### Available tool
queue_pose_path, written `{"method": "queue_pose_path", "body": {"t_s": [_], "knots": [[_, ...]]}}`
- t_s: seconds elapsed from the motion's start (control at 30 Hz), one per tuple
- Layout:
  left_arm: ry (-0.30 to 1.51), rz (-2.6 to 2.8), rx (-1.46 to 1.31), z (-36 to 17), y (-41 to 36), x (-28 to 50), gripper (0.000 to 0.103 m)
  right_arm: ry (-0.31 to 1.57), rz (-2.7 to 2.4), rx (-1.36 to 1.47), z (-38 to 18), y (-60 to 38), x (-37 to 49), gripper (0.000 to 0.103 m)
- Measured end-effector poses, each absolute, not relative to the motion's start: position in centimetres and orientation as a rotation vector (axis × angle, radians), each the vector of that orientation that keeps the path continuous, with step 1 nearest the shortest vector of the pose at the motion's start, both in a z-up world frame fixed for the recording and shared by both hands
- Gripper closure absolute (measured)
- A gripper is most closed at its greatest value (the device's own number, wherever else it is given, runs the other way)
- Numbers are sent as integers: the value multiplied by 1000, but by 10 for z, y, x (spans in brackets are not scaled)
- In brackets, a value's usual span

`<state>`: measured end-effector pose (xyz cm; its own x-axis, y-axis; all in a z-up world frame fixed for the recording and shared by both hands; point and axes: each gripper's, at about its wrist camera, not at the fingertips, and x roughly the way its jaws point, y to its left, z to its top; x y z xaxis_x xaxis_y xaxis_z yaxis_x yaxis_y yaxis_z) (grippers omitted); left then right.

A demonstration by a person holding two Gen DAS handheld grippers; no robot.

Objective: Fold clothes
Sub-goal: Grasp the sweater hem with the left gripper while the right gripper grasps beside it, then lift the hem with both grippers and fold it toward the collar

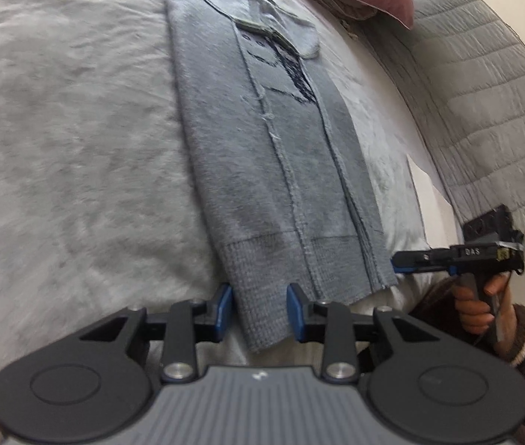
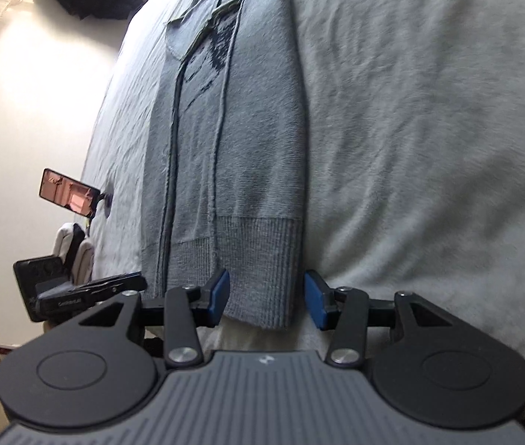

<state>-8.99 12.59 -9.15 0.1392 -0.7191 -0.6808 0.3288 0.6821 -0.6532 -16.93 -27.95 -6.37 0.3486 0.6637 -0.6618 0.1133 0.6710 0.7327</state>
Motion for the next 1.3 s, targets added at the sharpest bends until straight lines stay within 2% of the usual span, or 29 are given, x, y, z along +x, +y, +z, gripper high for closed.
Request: {"method": "queue_pose_path", "body": {"t_s": [0.1,0.13,0.17,0.2,0.23,0.33,0.83,1.17,1.23,1.3], "knots": [[1222,-822,-445,-99,125,-86,71,1192,452,790,-66,-275,-165,54],[1224,-824,-459,-100,126,-87,73,1195,463,791,-66,-274,-165,54],[1226,-823,-471,-101,126,-87,79,1199,469,794,-67,-274,-165,57],[1227,-825,-477,-102,126,-88,87,1202,474,798,-68,-274,-165,69],[1227,-828,-480,-101,126,-89,89,1209,474,805,-69,-275,-164,81],[1226,-840,-496,-100,125,-91,91,1214,472,847,-70,-276,-164,87],[1155,-733,-875,-83,132,-46,94,1054,460,932,-26,-280,-123,90],[1182,-517,-1066,-116,141,5,94,991,281,1019,-56,-302,-65,89],[1179,-531,-1075,-118,140,11,92,995,269,1059,-73,-310,-61,88],[1156,-565,-1046,-111,137,15,79,1001,279,1116,-85,-316,-58,87]]}}
